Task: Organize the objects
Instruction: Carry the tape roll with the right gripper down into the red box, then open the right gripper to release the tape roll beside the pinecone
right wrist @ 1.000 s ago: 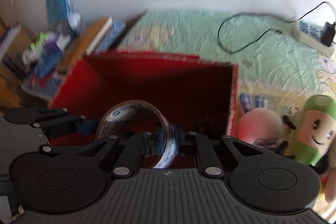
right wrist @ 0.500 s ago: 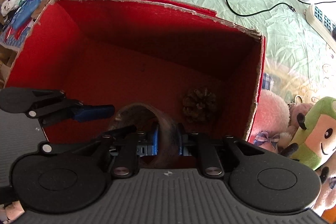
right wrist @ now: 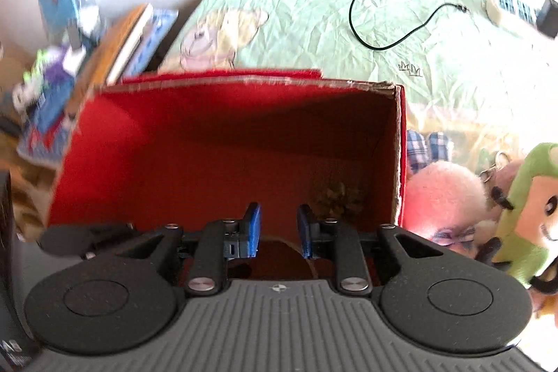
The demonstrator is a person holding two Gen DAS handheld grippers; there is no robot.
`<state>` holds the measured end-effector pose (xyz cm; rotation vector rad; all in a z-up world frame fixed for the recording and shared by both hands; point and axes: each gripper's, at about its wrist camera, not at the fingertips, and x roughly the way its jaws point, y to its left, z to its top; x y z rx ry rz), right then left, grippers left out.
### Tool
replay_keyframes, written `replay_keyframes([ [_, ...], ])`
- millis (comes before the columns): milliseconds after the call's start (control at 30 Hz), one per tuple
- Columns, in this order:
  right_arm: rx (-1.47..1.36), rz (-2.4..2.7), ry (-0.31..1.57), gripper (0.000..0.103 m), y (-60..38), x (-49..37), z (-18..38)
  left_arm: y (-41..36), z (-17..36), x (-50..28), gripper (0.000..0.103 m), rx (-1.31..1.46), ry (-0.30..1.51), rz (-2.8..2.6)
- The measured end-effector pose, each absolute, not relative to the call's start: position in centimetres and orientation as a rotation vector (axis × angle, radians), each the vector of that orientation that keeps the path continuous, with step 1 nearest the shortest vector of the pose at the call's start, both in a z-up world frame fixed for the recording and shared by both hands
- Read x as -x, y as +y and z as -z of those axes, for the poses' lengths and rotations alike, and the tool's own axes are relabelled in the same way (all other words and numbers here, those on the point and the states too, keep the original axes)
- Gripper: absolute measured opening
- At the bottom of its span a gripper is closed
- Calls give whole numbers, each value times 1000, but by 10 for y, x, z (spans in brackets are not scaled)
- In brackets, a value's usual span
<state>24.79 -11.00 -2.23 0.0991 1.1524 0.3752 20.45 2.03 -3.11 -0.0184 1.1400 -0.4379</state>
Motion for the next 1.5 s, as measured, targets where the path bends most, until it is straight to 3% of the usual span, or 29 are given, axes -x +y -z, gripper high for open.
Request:
replay_keyframes([
  [200, -183, -414, 1169, 24, -97, -245, 29, 49, 20, -199, 45, 7, 1092, 315],
  [467, -172, -426, 1243, 25, -65, -259, 55, 79, 12, -191, 47, 0, 1052, 169],
  [600, -191, -416, 1266, 26, -64, -258, 60, 61, 15, -195, 55, -32, 1043, 152],
  [667, -191, -392, 1268, 35, -68, -258, 62, 56, 14, -194, 59, -43, 1036, 149],
  [800, -106, -309, 1216, 37, -76, -253, 60, 57, 12, -191, 64, -65, 1019, 136],
  [1200, -95, -377, 1071, 36, -87, -220, 34, 46, 1, -186, 66, -109, 998, 84],
  [1367, -240, -446, 1148, 36, -91, -222, 38, 53, -11, -176, 66, -97, 968, 35],
  [1500, -188, -412, 1186, 36, -83, -221, 43, 56, -19, -166, 67, -93, 953, 8],
])
